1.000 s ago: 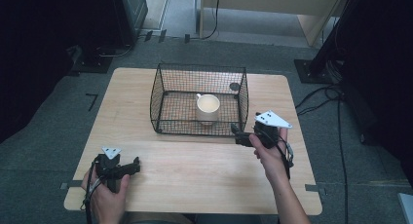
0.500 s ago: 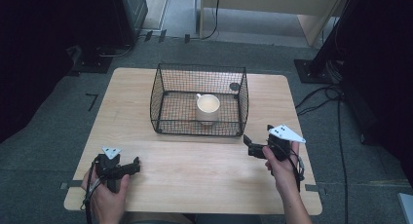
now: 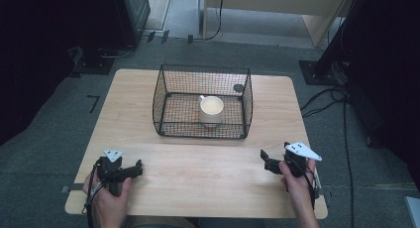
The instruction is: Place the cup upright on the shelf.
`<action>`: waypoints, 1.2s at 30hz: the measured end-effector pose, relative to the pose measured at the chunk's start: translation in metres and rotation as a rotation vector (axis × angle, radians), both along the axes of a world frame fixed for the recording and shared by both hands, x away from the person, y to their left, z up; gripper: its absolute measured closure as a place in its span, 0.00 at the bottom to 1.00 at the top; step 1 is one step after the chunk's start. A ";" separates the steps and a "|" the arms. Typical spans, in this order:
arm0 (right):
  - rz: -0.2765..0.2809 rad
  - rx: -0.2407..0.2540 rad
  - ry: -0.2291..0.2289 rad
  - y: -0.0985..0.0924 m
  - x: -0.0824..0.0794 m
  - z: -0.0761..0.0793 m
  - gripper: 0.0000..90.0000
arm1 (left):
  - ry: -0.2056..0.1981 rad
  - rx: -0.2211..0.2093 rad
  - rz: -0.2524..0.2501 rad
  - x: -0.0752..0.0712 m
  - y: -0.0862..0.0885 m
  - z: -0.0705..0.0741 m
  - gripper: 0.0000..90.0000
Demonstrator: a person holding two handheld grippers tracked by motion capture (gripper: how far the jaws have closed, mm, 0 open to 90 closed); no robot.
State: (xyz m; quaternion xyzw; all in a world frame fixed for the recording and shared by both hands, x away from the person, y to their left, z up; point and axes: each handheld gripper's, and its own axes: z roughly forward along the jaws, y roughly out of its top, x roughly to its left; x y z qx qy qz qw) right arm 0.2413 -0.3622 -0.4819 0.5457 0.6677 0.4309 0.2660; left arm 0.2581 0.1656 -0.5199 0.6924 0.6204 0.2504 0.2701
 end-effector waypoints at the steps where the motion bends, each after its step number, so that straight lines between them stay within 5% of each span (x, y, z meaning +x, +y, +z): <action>1: -0.005 0.000 0.006 -0.003 -0.002 -0.002 0.02 | 0.000 0.000 0.000 0.000 0.000 0.000 0.00; 23: -0.150 -0.036 0.130 -0.060 -0.042 -0.041 0.03 | 0.000 0.001 -0.001 0.000 0.000 0.000 0.00; 30: -0.147 -0.113 0.234 -0.068 -0.048 -0.045 0.03 | 0.000 0.001 -0.001 0.000 0.000 0.000 0.00; 36: -0.135 -0.136 0.237 -0.067 -0.048 -0.045 0.03 | 0.000 0.001 -0.001 0.000 0.000 0.000 0.00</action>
